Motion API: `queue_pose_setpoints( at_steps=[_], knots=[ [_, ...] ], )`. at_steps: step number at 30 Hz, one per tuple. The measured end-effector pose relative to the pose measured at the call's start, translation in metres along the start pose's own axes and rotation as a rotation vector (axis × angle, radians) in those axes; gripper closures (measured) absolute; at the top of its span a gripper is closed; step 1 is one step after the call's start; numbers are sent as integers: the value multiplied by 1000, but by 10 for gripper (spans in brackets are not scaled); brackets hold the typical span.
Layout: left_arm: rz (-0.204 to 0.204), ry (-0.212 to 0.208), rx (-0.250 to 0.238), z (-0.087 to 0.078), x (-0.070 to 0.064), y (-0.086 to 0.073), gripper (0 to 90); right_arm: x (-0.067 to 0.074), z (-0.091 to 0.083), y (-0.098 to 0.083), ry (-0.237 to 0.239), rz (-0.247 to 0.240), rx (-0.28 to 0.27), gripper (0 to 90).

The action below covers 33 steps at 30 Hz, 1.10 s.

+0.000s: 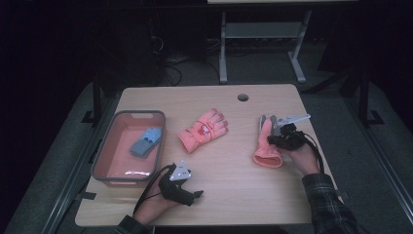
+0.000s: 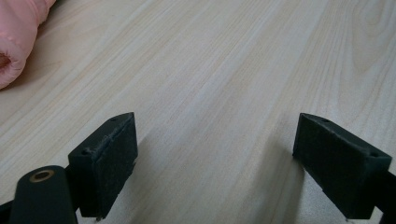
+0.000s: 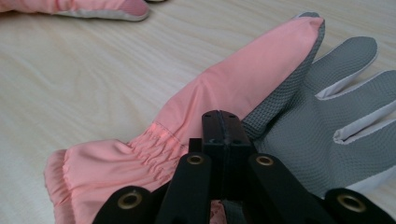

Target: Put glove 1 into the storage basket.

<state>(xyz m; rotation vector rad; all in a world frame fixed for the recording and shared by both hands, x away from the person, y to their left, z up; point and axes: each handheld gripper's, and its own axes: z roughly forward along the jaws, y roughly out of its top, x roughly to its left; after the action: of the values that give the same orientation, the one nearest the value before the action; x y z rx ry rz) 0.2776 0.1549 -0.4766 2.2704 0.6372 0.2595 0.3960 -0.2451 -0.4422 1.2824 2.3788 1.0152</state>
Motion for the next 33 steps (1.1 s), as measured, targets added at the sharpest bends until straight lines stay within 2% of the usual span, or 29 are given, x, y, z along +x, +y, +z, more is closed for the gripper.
queue_pose_setpoints(
  at_steps=[6,16,18,21,23,28,33],
  knots=[
    [0,0,1,0,0,0,132,14,-4,-6,49,-5,1,900],
    [0,0,1,0,0,0,132,45,-14,-13,103,-78,9,900],
    [-1,0,1,0,0,0,132,46,-19,-14,97,-91,-5,900],
    [-1,0,1,0,0,0,133,40,-29,-17,85,-84,-29,900],
    [-1,0,1,0,0,0,132,36,-33,-22,72,-76,-19,900],
    [-1,0,1,0,0,0,132,31,-33,-31,82,-72,-2,900],
    [-1,0,1,0,0,0,132,37,-30,-30,101,-94,12,900]
  ],
)
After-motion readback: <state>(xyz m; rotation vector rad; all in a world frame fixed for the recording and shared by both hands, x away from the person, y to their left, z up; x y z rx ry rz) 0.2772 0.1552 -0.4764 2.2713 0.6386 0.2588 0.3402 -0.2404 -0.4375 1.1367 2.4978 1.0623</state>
